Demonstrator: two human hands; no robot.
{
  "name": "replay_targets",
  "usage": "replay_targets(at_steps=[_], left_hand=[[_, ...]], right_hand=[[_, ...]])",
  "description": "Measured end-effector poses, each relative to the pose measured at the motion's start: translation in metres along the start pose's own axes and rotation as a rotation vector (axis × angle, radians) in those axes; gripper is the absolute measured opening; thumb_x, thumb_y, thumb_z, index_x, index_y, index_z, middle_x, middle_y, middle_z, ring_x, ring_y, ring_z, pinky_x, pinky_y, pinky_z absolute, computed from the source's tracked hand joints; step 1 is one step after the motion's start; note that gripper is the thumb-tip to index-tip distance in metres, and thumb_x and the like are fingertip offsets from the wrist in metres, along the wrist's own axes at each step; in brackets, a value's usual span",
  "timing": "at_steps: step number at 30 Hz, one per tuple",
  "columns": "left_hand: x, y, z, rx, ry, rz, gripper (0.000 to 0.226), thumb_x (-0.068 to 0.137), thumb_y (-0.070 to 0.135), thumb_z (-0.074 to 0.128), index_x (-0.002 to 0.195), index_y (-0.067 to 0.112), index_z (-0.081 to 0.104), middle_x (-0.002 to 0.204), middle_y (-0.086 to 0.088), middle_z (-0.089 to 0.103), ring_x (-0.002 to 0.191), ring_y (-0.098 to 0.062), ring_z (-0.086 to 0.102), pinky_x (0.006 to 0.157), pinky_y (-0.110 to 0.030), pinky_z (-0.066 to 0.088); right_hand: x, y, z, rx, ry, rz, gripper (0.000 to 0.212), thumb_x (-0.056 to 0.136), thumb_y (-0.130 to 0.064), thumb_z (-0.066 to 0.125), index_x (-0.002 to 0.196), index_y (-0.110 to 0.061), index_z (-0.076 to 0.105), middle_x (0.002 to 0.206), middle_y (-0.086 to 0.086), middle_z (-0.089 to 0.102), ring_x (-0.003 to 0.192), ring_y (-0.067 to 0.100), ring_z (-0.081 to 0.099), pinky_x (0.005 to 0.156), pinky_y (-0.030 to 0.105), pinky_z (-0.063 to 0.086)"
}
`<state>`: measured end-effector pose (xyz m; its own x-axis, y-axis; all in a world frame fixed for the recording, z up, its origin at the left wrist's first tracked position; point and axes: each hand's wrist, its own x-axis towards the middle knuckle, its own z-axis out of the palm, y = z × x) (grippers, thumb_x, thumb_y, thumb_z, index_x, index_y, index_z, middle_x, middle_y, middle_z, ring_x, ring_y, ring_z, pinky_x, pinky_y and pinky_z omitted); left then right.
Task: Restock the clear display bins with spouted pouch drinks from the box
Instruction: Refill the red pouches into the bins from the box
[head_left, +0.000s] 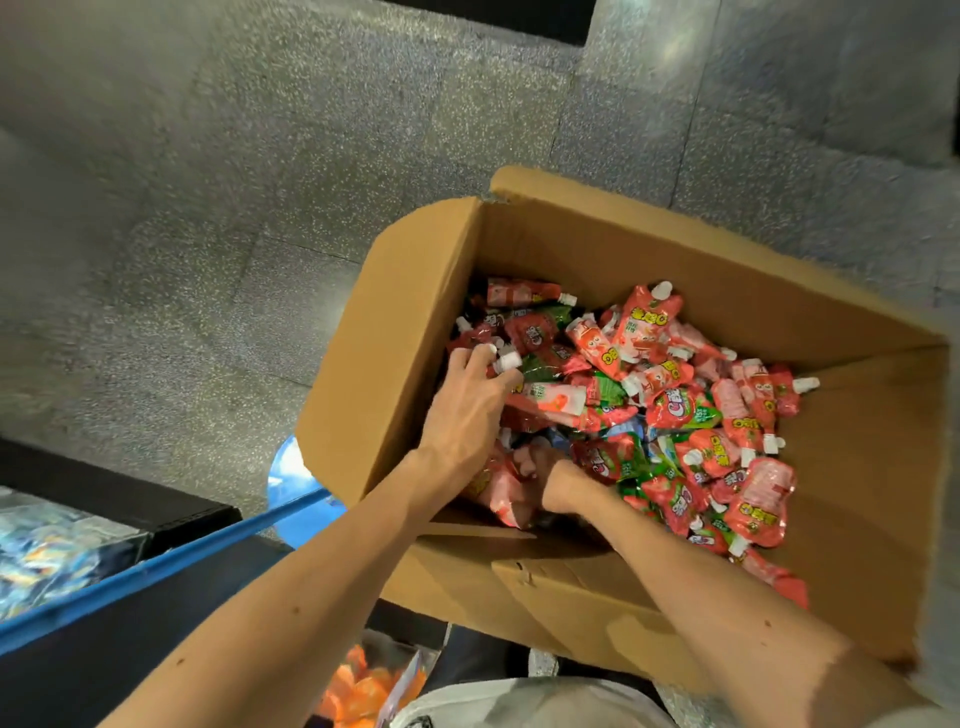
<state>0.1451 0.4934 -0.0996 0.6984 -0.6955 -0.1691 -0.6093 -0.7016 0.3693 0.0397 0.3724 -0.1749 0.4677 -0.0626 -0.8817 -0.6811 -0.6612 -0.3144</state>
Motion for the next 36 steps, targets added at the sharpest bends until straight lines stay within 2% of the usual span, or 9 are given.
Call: replay_targets(at_steps=[5, 9, 12, 17, 21, 25, 28, 31, 36], left_hand=[[-0.007, 0.007, -0.034, -0.401, 0.302, -0.198, 0.034, 0.078, 0.002, 0.065, 0.111, 0.005, 0.072, 0.091, -0.005, 0.052, 0.085, -0.025, 0.050, 0.073, -0.030, 0.043], [-0.024, 0.023, -0.076, -0.465, 0.377, -0.320, 0.039, 0.076, -0.002, 0.071, 0.110, 0.017, 0.076, 0.095, -0.002, 0.058, 0.085, -0.020, 0.056, 0.070, -0.010, 0.033], [-0.046, 0.037, -0.103, -0.608, 0.455, -0.428, 0.036, 0.071, 0.014, 0.071, 0.102, 0.031, 0.077, 0.084, 0.006, 0.065, 0.077, -0.014, 0.062, 0.068, -0.027, 0.045], [-0.090, 0.087, -0.137, -0.976, 0.607, -0.508, 0.040, 0.072, -0.009, 0.071, 0.084, 0.029, 0.078, 0.079, -0.003, 0.074, 0.074, -0.021, 0.071, 0.067, -0.037, 0.061], [-0.136, 0.126, -0.159, -1.223, 0.719, -0.504, 0.042, 0.074, -0.025, 0.066, 0.089, 0.013, 0.073, 0.072, 0.001, 0.073, 0.064, -0.012, 0.067, 0.061, -0.027, 0.058], [-0.196, 0.153, -0.177, -1.399, 0.847, -0.498, 0.041, 0.076, -0.025, 0.062, 0.096, 0.010, 0.071, 0.075, -0.002, 0.074, 0.067, -0.015, 0.069, 0.061, -0.028, 0.058], [-0.262, 0.168, -0.189, -1.514, 0.991, -0.472, 0.039, 0.077, -0.021, 0.061, 0.101, 0.008, 0.070, 0.080, -0.004, 0.075, 0.071, -0.017, 0.071, 0.065, -0.029, 0.058], [-0.338, 0.180, -0.200, -1.585, 1.171, -0.368, 0.038, 0.069, -0.014, 0.067, 0.101, 0.006, 0.070, 0.089, -0.011, 0.073, 0.074, -0.023, 0.069, 0.070, -0.032, 0.058], [-0.474, 0.204, -0.215, -1.598, 1.482, -0.345, 0.038, 0.076, -0.014, 0.061, 0.109, 0.005, 0.066, 0.087, -0.008, 0.073, 0.069, -0.017, 0.069, 0.064, -0.028, 0.058]], right_hand=[[-0.031, 0.015, -0.025, 0.200, 0.050, 0.068, 0.028, 0.094, -0.002, 0.046, 0.121, -0.006, 0.047, 0.115, 0.014, 0.054, 0.097, 0.025, 0.052, 0.075, 0.031, 0.040], [-0.062, 0.030, -0.043, 0.421, 0.030, 0.051, 0.013, 0.093, -0.004, 0.058, 0.084, -0.008, 0.050, 0.082, 0.005, 0.049, 0.072, 0.017, 0.049, 0.054, 0.019, 0.039], [-0.099, 0.035, -0.058, 0.643, -0.005, 0.014, 0.025, 0.089, -0.017, 0.074, 0.108, -0.006, 0.061, 0.101, -0.004, 0.059, 0.107, 0.015, 0.056, 0.081, 0.024, 0.049], [-0.145, 0.039, -0.080, 0.832, 0.002, -0.192, 0.026, 0.086, -0.009, 0.075, 0.110, -0.002, 0.069, 0.103, 0.013, 0.073, 0.090, 0.021, 0.069, 0.067, 0.030, 0.055], [-0.187, 0.020, -0.091, 0.793, -0.005, -0.308, 0.016, 0.087, -0.012, 0.075, 0.090, -0.014, 0.060, 0.090, 0.008, 0.075, 0.083, 0.016, 0.073, 0.084, 0.042, 0.059], [-0.240, -0.017, -0.083, 0.780, -0.156, -0.476, 0.016, 0.097, 0.002, 0.053, 0.089, -0.008, 0.062, 0.059, -0.002, 0.067, 0.045, 0.004, 0.059, 0.058, 0.027, 0.055], [-0.291, -0.056, -0.059, 0.691, -0.271, -0.612, 0.016, 0.097, 0.006, 0.050, 0.108, 0.005, 0.061, 0.078, 0.009, 0.067, 0.054, 0.007, 0.062, 0.046, 0.020, 0.049], [-0.339, -0.093, -0.016, 0.605, -0.398, -0.689, 0.027, 0.097, 0.000, 0.054, 0.122, 0.007, 0.061, 0.107, 0.017, 0.068, 0.085, 0.017, 0.067, 0.064, 0.026, 0.056], [-0.426, -0.136, 0.089, 0.451, -0.591, -0.821, 0.021, 0.095, 0.007, 0.052, 0.109, 0.001, 0.066, 0.092, 0.010, 0.075, 0.075, 0.014, 0.073, 0.061, 0.027, 0.059]])
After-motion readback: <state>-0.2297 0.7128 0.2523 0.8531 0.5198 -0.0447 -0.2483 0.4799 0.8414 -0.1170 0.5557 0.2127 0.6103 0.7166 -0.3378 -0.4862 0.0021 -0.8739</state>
